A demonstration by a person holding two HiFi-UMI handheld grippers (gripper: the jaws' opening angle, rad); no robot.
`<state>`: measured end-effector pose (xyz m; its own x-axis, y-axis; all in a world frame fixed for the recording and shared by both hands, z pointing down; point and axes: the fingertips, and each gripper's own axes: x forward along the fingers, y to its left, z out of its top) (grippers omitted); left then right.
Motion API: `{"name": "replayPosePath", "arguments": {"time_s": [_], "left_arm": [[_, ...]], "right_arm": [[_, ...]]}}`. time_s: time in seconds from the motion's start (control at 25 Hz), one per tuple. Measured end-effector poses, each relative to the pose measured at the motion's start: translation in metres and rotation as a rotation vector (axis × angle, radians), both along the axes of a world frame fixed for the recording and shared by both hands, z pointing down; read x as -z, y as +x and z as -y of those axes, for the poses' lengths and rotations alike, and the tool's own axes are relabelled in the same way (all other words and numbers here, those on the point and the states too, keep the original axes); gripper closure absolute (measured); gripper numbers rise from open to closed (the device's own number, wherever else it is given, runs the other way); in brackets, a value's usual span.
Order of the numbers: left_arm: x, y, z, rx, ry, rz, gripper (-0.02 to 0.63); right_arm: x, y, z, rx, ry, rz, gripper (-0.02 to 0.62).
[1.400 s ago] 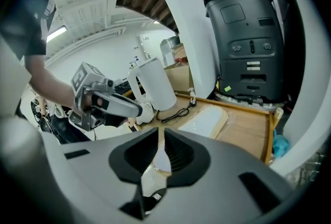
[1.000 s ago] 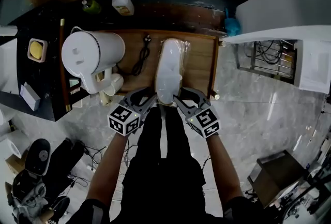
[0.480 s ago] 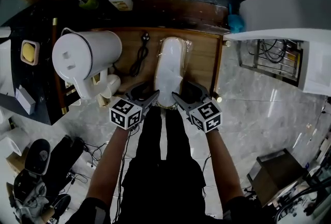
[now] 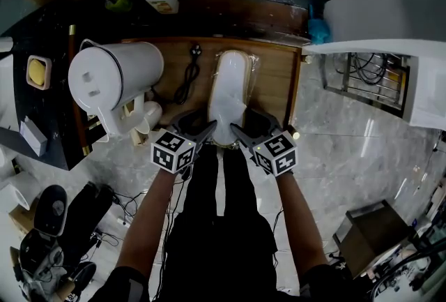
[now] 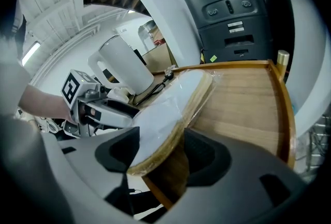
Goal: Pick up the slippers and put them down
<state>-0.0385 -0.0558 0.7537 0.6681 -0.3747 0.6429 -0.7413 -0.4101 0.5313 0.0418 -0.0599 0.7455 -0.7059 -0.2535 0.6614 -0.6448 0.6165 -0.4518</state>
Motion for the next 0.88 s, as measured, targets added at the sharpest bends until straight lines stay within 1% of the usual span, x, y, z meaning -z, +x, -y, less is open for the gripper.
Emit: {"name": "replayPosePath", "arguments": {"time_s": [0.24, 0.52, 0.6, 0.68, 0.88], "left_arm": [[-0.008, 0.002, -0.001, -0.011, -0.075, 0.034, 0.387], [-0.011, 0.008, 0.0, -0.038, -0.167, -0.005, 0.387], [-0.01, 0.011, -0.001, -0.048, -0.177, -0.018, 0.391], [-0.009, 0.014, -0.002, -0.057, -0.177, -0.03, 0.423], [-0.008, 0.014, 0.0, -0.027, -0.179, -0.055, 0.425]], "right_arm": [[-0.005, -0.002, -0.001, -0.016, -0.037, -0.003, 0.339], [-0.011, -0.003, 0.002, -0.048, -0.102, 0.005, 0.339], [-0.012, -0.003, 0.001, -0.054, -0.117, -0.001, 0.339], [-0.013, -0.003, 0.001, -0.059, -0.123, -0.005, 0.339], [-0.01, -0.005, 0.002, -0.075, -0.114, 0.002, 0.339]]}}
